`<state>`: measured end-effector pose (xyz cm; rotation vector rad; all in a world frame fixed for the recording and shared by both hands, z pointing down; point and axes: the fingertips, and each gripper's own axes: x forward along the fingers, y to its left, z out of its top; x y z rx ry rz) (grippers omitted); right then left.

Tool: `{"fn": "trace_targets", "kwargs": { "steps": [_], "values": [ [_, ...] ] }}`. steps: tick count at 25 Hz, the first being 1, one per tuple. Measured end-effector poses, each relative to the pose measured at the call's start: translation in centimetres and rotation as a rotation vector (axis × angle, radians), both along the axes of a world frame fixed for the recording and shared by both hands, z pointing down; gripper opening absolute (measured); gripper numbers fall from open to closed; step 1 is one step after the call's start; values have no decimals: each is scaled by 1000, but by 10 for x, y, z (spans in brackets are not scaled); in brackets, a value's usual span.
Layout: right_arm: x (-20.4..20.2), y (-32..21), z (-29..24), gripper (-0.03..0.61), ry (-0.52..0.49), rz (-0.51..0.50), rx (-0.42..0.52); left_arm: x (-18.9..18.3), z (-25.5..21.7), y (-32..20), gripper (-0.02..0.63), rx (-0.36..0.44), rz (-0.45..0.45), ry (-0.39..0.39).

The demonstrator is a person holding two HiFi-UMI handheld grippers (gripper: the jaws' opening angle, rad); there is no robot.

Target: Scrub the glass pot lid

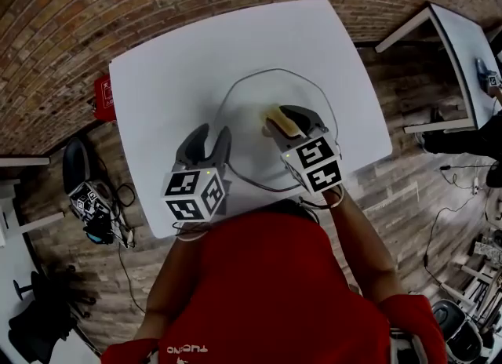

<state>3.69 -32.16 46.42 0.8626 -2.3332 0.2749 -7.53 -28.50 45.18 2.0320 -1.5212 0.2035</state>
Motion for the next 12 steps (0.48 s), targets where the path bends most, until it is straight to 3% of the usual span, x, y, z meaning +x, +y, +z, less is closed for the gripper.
{"fn": "trace_targets", "kwargs": {
  "steps": [6, 12],
  "values": [
    [11, -1, 34, 143, 104, 0, -101, -5, 37, 8, 197, -160, -23, 111],
    [12, 0, 49, 141, 146, -20, -135, -1, 59, 13, 196, -239, -13, 148]
  ]
}}
